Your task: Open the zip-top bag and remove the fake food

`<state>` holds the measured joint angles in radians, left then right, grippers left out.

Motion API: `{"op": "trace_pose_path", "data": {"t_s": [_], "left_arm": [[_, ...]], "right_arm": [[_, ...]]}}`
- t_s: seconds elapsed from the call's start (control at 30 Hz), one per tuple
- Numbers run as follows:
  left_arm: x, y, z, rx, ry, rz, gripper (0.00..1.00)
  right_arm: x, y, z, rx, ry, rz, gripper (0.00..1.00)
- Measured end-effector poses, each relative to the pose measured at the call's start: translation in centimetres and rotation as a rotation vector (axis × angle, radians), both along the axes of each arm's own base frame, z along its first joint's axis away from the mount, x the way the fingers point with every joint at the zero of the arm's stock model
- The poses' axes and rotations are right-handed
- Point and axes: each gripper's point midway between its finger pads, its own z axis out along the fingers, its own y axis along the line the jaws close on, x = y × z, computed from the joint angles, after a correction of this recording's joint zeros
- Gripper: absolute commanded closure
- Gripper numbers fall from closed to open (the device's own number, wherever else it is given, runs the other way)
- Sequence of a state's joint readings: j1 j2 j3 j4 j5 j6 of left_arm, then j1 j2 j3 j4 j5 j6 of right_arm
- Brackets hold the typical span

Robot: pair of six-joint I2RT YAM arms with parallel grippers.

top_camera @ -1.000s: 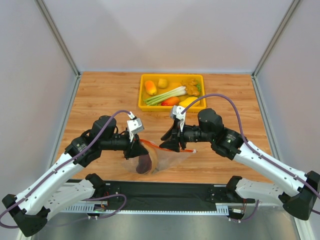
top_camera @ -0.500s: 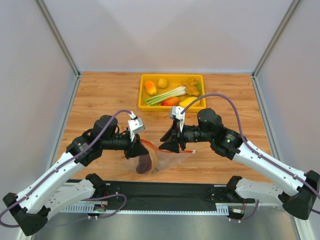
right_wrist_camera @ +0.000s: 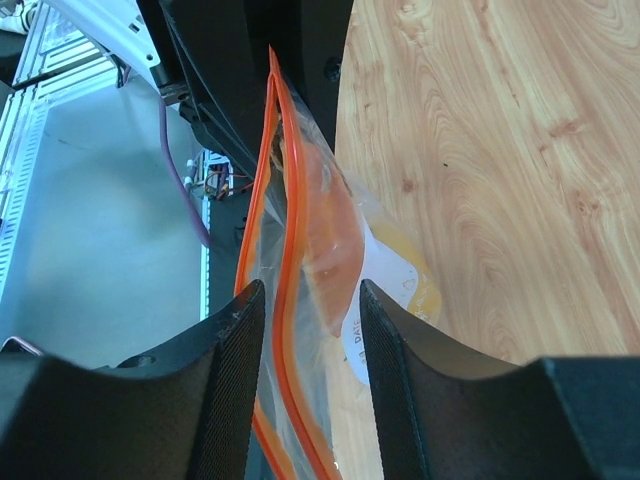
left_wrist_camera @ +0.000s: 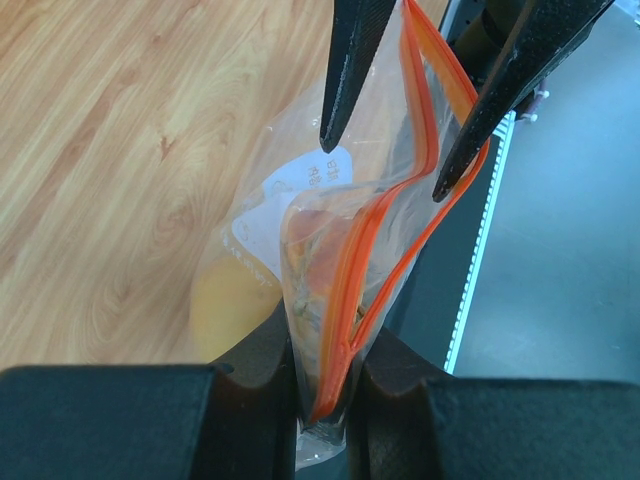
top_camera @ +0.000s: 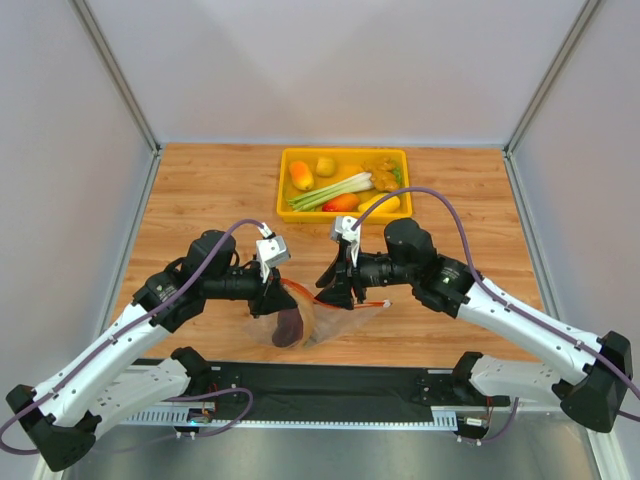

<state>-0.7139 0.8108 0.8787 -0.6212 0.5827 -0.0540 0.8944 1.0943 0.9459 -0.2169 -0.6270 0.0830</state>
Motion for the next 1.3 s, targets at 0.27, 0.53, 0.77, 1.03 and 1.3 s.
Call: {"op": "trace_pose_path", "data": {"t_s": [0.27,0.53,0.77,1.03,1.3], "left_arm": [[0.0,0.0,0.0,0.001,0.000,0.000,0.86],[0.0,0.0,-0.1,0.004,0.004,0.000,0.86],[0.5,0.3,-0.7,0.031,0.007,0.031,0.80],[3.2,0.7,-1.1,0.109,-0.014,0.154,0.49],[5.8,2.5,0.2,0.140,-0.097,0.322,0.31]], "right_arm": [[0.0,0.4,-0.5,-0.012,0.004,0.002,0.53],[-0.2,1.4,-3.1,-0.096,-0.002,-0.009,0.69],[0.5,1.4,-3.7,-0.134,-0.023,-0.042,1.00],[2.5,0.1,-3.9,-0.196,-0.060,-0.173,1.00],[4.7,-1.6,-3.6,-0.250,-0.069,-0.336,1.00]]}}
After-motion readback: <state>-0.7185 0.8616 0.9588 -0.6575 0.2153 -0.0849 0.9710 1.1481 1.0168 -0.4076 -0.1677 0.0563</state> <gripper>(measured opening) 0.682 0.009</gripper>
